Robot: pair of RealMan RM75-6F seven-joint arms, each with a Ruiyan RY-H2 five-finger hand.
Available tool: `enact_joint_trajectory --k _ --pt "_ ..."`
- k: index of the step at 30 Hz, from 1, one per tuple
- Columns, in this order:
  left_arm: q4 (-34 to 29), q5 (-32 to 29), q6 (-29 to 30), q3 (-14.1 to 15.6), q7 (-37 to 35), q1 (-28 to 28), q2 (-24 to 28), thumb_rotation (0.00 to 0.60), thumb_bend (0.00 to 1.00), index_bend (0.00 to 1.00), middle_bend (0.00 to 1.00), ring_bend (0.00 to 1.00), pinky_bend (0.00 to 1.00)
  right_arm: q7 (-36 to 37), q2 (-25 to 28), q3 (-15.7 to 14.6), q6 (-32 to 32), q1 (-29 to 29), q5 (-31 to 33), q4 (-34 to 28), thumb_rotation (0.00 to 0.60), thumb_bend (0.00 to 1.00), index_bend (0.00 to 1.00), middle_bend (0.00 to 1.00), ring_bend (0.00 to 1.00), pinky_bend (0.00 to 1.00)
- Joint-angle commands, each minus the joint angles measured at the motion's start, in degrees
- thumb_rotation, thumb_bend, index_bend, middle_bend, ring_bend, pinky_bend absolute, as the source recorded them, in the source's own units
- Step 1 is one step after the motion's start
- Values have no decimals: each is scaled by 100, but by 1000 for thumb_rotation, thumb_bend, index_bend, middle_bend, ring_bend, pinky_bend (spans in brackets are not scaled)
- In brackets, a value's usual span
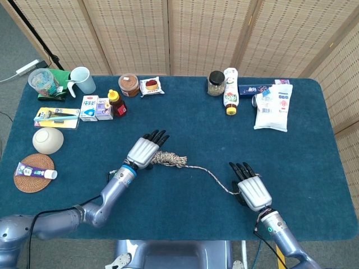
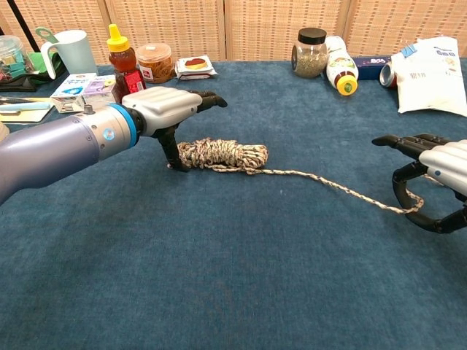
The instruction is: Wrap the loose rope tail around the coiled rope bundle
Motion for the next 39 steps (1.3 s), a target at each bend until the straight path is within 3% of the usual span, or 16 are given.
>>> enact_joint_trajectory --k 1,6,15,19,23,27,34,39 --pt "109 -116 6 15 149 -89 -103 600 40 1 0 39 283 3 4 5 3 0 6 -2 600 454 607 0 0 0" --pt "269 -265 -3 11 235 -206 -257 600 48 86 33 101 371 16 16 17 13 1 15 -8 600 455 609 0 0 0" --pt "396 -315 59 75 321 -309 -391 600 74 340 228 283 528 21 26 19 16 3 23 -18 600 454 611 0 0 0" --pt "412 -400 87 104 423 -327 -427 600 181 410 290 347 558 21 30 15 23 2 17 -26 600 454 611 0 0 0" --pt "407 -408 150 126 430 -325 -435 600 320 458 332 387 588 14 31 9 31 1 6 -32 600 454 612 0 0 0" --pt "388 -394 176 139 372 -314 -407 600 397 490 357 411 608 9 36 6 49 -5 -3 -43 600 455 613 0 0 0" --pt "359 -193 343 192 287 -295 -331 600 424 503 367 418 613 -43 46 -30 116 -17 -91 -117 600 454 614 0 0 0" --pt "252 -250 409 40 466 -416 -253 600 423 506 369 419 617 -61 201 -111 299 -59 -317 -431 600 455 616 0 0 0"
